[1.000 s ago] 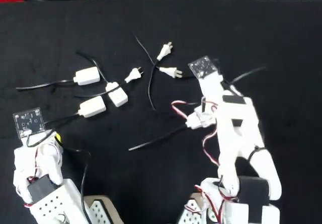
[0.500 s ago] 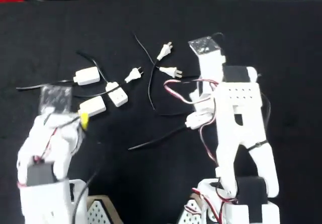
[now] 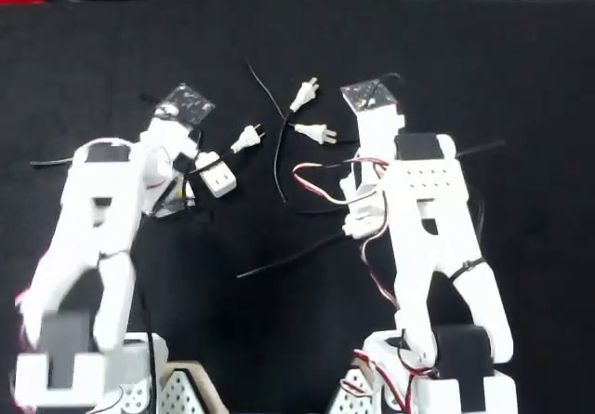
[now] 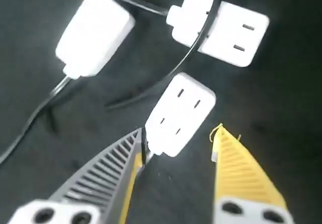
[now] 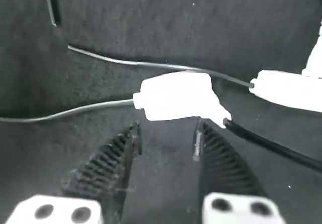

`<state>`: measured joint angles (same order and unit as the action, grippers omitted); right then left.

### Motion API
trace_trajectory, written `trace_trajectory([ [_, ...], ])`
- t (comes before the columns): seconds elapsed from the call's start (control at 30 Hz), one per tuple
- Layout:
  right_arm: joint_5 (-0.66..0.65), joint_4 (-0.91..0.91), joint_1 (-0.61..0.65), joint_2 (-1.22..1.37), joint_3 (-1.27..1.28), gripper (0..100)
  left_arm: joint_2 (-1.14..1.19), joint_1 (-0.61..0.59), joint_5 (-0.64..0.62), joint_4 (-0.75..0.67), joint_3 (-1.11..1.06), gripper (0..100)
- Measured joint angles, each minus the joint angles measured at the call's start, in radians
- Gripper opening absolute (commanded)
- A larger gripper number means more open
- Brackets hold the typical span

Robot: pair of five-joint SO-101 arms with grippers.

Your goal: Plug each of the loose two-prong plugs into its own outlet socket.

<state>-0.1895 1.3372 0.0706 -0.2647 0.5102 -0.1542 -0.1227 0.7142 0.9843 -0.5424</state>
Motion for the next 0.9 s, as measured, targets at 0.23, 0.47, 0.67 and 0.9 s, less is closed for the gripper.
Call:
trace_trajectory([
  [0.23, 0.0, -0.009, 0.0, 0.0, 0.002, 16.5, 0.262, 0.002, 0.172, -0.002, 0.152, 23],
  [0.47, 0.0, -0.014, 0.0, 0.0, 0.002, 16.5, 0.299, 0.002, 0.216, 0.0, 0.161, 22],
  [0.67, 0.0, -0.014, 0.0, 0.0, 0.002, 16.3, 0.299, 0.031, 0.218, 0.161, 0.163, 15],
  [0.9, 0.0, -0.014, 0.0, 0.0, 0.002, 16.3, 0.299, 0.118, 0.218, 0.354, 0.163, 4],
])
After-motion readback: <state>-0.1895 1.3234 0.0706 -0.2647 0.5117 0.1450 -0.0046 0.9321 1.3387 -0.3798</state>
